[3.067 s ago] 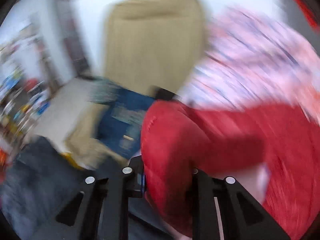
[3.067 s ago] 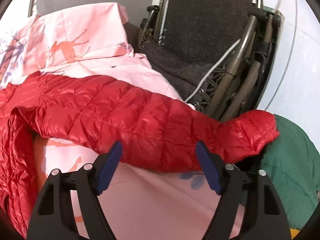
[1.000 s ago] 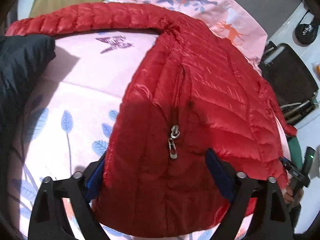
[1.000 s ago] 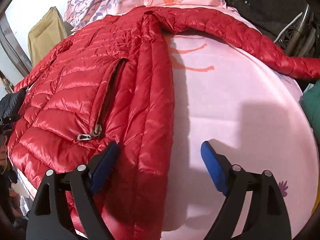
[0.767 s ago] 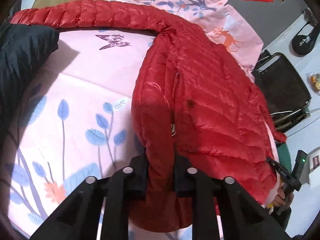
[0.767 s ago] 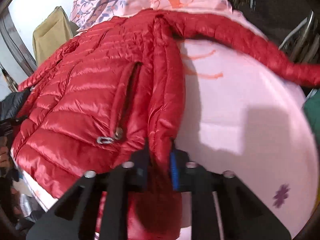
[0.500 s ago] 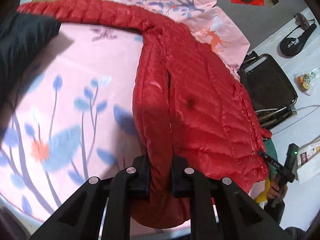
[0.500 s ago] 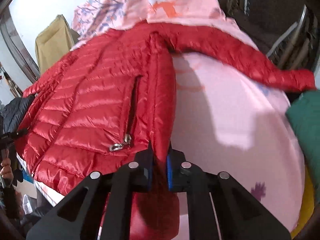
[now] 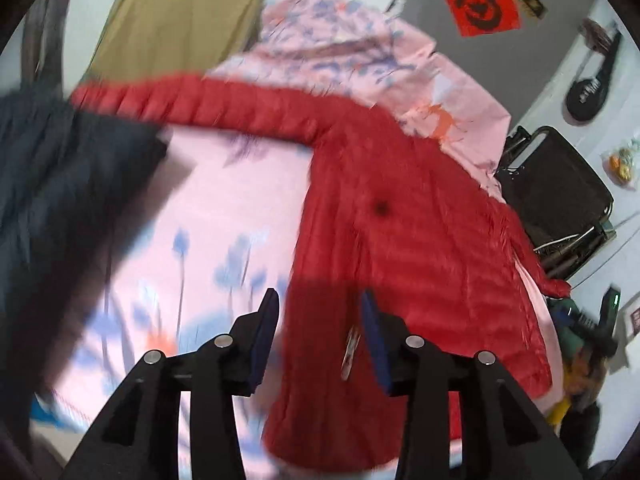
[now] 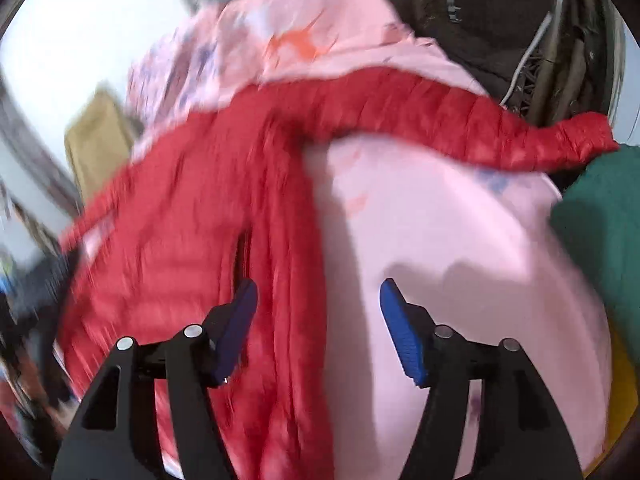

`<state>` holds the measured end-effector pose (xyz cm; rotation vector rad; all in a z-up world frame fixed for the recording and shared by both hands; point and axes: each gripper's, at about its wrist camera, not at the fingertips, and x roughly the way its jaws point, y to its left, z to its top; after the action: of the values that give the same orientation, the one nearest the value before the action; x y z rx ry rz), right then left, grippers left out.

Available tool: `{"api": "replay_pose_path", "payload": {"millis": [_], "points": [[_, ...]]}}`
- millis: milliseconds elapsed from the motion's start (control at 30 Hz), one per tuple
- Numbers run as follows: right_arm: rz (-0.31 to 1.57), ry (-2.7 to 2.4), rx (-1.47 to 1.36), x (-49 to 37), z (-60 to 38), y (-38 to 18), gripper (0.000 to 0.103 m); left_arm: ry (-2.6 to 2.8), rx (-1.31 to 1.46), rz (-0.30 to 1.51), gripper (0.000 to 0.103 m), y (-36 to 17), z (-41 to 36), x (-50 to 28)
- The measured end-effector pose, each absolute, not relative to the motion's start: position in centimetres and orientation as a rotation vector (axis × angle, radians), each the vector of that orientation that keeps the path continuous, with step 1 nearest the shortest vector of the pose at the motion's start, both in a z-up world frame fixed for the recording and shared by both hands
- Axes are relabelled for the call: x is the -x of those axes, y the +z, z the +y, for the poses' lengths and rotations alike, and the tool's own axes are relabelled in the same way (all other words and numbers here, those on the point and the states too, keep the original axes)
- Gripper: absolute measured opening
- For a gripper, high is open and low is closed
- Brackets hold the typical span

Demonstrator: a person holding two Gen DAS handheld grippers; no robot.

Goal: Fold large clothes

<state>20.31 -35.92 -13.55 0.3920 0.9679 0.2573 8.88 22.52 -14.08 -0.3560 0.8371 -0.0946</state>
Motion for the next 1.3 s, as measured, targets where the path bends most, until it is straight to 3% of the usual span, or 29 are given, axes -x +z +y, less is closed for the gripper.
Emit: {"api": "replay_pose_path", "payload": {"millis": [167, 300, 367, 400, 433, 533, 633, 867, 1067, 1200, 1300], "points": [[0.961, 0.19, -0.55, -30.7, -35.7, -14.5, 0.068, -0.177, 0.317, 0.839, 0.046, -12.9, 18.8, -16.9], [0.994, 0.104, -0.633, -36.5, -35.9, -16.8, 0.073, -0.199, 0.302, 0.869, 0.054, -14.5, 16.2, -23.5], [1.014, 0.063, -0.628, -38.1, -35.8, -18.0, 0.055, -0.19, 0.287, 0.891, 0.055, -16.0, 15.2, -25.8], [1.021, 0.045, -0.605, -38.7, -35.9, -18.3, 0.018, -0.175, 0.274, 0.911, 0.055, -16.9, 14.9, -26.9], [1.01, 0.016, -0.566, -39.2, -35.9, -18.2, 0.0, -0.158, 0.265, 0.924, 0.055, -17.5, 14.8, -27.7], [0.886, -0.129, -0.459, -39.1, -37.0, -16.1, 0.0, -0.107, 0.251, 0.965, 0.055, -19.8, 15.2, -29.3], [0.92, -0.117, -0.489, -39.5, -38.7, -17.0, 0.0, -0.089, 0.266, 0.982, 0.055, -21.8, 16.2, -29.6], [0.89, 0.174, -0.324, -40.4, -30.3, -14.7, 0.003, -0.134, 0.231, 0.965, 0.057, -19.7, 14.9, -31.0], [0.984, 0.09, -0.274, -44.5, -28.4, -18.3, 0.004, -0.063, 0.149, 0.895, 0.068, -18.2, 14.5, -36.3], [1.0, 0.059, -0.451, -44.6, -34.9, -21.6, 0.0, 0.041, 0.217, 0.971, 0.067, -22.1, 18.5, -39.5], [0.942, 0.086, -0.692, -43.6, -40.7, -23.3, 0.0, 0.002, 0.252, 0.929, 0.066, -21.9, 19.9, -39.0]]}}
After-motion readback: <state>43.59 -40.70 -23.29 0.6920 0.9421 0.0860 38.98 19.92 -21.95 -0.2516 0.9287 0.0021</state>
